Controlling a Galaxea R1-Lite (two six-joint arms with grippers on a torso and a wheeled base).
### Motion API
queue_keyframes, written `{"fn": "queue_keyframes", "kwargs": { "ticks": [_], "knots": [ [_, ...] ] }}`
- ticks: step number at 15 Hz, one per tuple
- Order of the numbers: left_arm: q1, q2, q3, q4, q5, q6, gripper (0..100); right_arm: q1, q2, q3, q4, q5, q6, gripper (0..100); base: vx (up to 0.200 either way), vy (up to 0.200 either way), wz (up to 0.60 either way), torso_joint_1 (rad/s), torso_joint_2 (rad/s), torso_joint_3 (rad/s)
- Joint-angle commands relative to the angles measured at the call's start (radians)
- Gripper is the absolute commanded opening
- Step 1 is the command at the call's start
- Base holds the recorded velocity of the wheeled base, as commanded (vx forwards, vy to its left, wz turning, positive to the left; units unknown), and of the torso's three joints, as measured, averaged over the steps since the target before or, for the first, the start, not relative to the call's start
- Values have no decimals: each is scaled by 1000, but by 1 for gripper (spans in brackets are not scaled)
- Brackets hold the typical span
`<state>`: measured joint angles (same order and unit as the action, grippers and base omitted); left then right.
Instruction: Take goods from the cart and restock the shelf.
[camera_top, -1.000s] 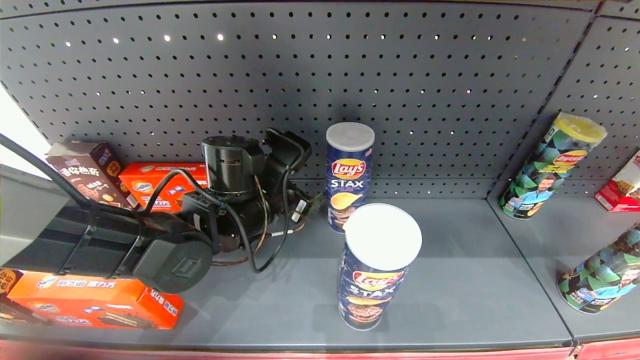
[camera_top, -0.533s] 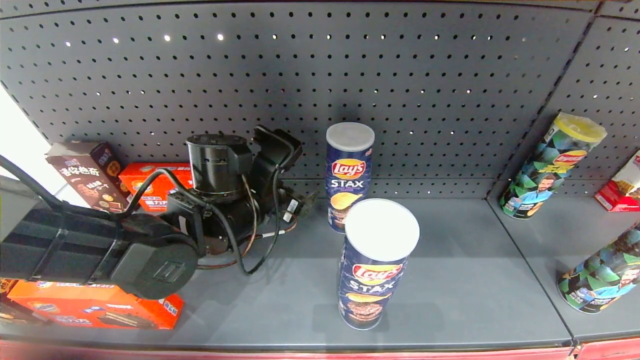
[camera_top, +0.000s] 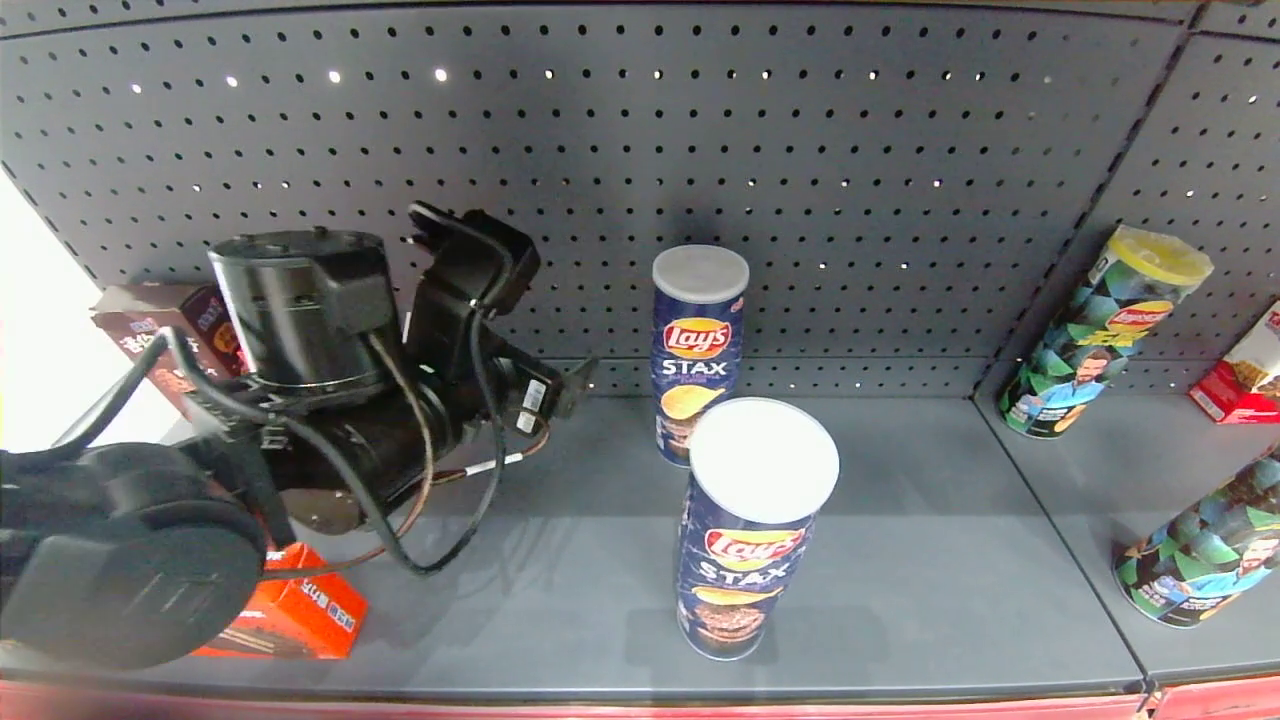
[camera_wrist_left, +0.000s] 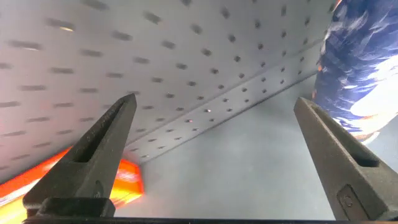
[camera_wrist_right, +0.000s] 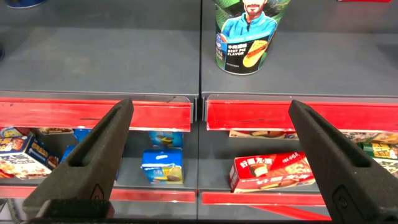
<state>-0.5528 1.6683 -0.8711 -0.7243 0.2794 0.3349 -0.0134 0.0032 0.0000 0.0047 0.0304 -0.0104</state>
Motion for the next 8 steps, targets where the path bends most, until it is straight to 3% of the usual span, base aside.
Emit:
{"fn": "queue_keyframes", "kwargs": {
  "ticks": [1, 3, 5, 8],
  "knots": [
    [-10, -203, 133, -3, 14, 1, 100, 0, 1, 0, 0, 0, 0, 100, 0, 0, 0, 0, 0, 0],
    [-9, -326, 267, -6, 52, -13, 100, 0, 1, 0, 0, 0, 0, 100, 0, 0, 0, 0, 0, 0],
    [-18, -461, 397, -6, 57, -54, 100, 0, 1, 0, 0, 0, 0, 100, 0, 0, 0, 0, 0, 0],
    [-13, -555, 477, -4, 55, -80, 100, 1, 0, 0, -2, -1, 10, 100, 0, 0, 0, 0, 0, 0]
  ]
}}
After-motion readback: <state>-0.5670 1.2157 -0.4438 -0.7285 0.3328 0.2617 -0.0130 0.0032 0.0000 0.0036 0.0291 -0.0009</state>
